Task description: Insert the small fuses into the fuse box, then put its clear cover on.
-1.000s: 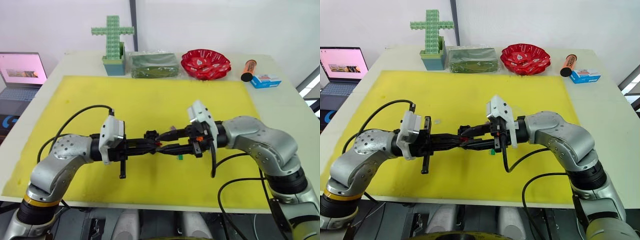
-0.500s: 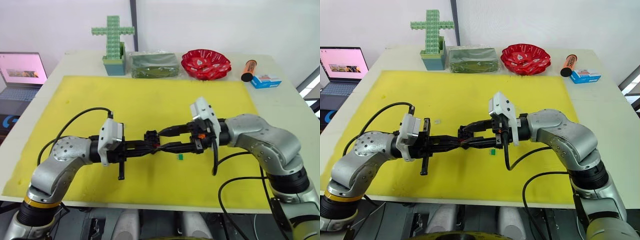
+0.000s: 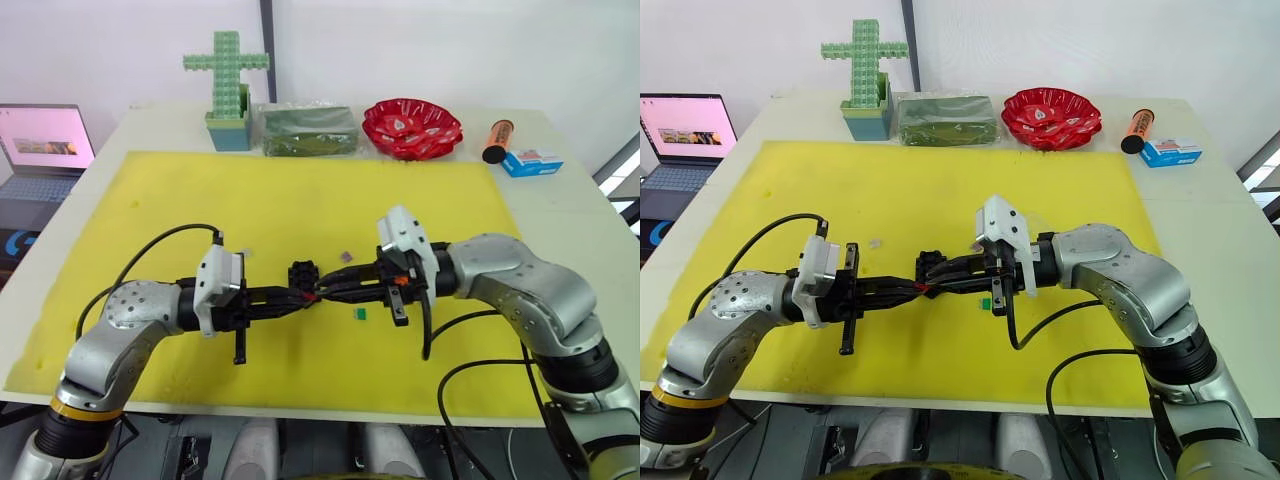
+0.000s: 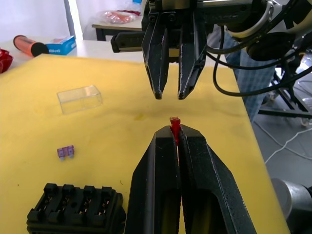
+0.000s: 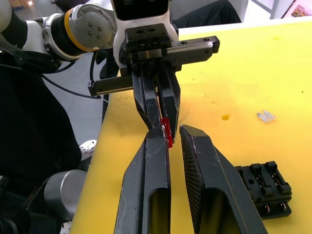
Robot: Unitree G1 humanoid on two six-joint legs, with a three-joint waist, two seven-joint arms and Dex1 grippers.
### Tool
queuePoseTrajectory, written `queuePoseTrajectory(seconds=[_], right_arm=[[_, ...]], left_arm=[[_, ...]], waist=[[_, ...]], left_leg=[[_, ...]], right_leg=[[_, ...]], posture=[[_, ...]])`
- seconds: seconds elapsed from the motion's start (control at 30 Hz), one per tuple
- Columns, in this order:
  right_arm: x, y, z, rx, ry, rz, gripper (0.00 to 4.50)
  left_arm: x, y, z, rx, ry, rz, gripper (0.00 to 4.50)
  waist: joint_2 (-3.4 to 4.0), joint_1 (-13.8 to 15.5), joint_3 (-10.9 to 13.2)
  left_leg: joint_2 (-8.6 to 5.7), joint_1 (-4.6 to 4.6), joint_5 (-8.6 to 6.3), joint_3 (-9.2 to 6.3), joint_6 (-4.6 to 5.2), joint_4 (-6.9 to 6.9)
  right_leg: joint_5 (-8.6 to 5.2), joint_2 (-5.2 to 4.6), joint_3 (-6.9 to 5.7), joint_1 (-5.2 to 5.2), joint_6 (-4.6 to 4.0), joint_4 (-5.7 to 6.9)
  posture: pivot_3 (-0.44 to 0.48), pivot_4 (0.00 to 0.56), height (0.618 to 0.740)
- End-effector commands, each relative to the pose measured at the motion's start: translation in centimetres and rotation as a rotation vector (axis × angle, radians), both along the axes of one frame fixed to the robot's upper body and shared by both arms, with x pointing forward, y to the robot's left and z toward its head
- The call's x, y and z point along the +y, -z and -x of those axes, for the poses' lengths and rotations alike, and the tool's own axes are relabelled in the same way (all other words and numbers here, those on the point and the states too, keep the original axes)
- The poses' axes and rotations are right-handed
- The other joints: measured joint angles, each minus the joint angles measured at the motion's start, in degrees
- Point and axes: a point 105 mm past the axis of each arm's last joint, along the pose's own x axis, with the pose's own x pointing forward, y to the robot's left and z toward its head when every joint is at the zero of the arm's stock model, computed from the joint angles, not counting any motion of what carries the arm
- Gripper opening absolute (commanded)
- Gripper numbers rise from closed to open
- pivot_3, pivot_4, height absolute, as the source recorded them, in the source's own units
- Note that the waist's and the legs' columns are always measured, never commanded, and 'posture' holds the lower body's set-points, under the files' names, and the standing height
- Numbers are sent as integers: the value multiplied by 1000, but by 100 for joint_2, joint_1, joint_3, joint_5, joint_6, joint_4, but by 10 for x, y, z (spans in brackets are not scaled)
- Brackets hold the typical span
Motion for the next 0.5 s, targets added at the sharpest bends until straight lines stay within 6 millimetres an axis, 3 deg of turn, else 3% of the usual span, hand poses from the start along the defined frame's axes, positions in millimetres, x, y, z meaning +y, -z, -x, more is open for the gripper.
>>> queuePoseTrajectory(seconds=[0.03,0.5], right_arm=[[0,-5,6,-46,-26,0,461],[2,2,6,-57,-31,11,461]], left_arm=[[-2,-6,1,-26,15,5,0],[-8,-15,2,-30,21,8,0]], waist=[[0,1,0],[0,-1,0]], left_leg=[[0,0,0,0,0,0],[0,0,0,0,0,0]], right_leg=[[0,0,0,0,0,0],[3,0,0,0,6,0]], posture=[[0,150,740],[0,150,740]])
